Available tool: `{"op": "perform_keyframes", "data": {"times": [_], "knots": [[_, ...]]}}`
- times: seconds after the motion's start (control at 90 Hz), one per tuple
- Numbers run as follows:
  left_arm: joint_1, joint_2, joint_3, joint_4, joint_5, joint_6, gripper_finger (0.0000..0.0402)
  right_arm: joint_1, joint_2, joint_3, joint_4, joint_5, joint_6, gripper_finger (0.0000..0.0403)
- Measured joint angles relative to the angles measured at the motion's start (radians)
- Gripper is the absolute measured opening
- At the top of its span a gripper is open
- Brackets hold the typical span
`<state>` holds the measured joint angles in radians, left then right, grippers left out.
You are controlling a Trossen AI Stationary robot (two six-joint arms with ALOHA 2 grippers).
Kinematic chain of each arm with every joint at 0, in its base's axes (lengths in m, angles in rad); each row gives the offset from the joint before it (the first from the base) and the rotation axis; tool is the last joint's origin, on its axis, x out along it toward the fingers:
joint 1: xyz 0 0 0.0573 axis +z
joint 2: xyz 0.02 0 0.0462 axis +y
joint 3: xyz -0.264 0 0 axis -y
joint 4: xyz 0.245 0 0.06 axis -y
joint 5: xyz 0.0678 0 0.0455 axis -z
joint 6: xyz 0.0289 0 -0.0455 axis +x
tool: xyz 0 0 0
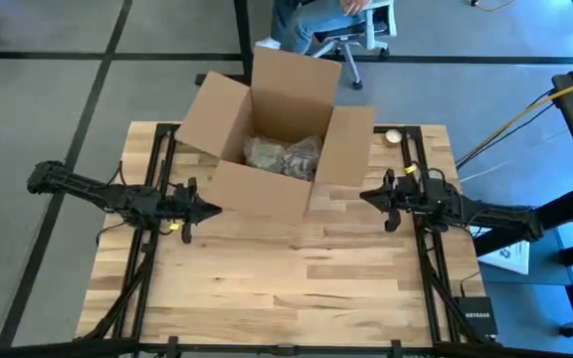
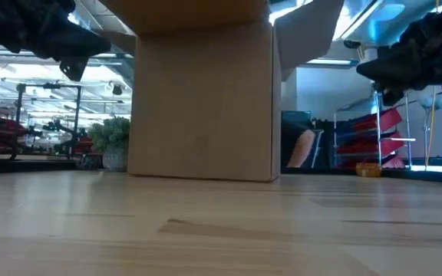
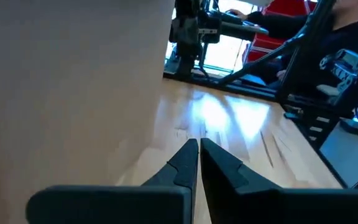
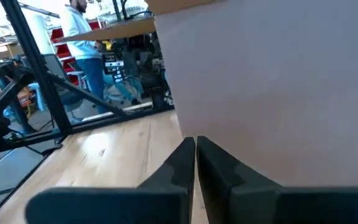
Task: Wrap mug
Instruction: Return to Home Position
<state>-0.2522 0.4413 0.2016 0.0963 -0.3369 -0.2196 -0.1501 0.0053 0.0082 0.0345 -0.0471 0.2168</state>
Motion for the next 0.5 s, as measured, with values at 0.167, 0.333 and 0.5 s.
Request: {"op": "perform_keyframes", "data": {"times": [0.167, 0.333, 0.5], "knots": [[0.005, 0.013, 0.000, 0.000, -0.006, -0.009, 0.0001, 0.027, -0.002, 0.000, 0.013, 0.067, -0.008, 0.0003], [0.005, 0.013, 0.000, 0.004, -0.024, -0.005, 0.0001, 0.096, -0.002, 0.000, 0.004, 0.201, -0.040, 0.0003], [0.006, 0.012, -0.092, 0.170, -0.025, 0.015, 0.0001, 0.136, -0.001, 0.000, 0.009, 0.238, -0.079, 0.0003]]}}
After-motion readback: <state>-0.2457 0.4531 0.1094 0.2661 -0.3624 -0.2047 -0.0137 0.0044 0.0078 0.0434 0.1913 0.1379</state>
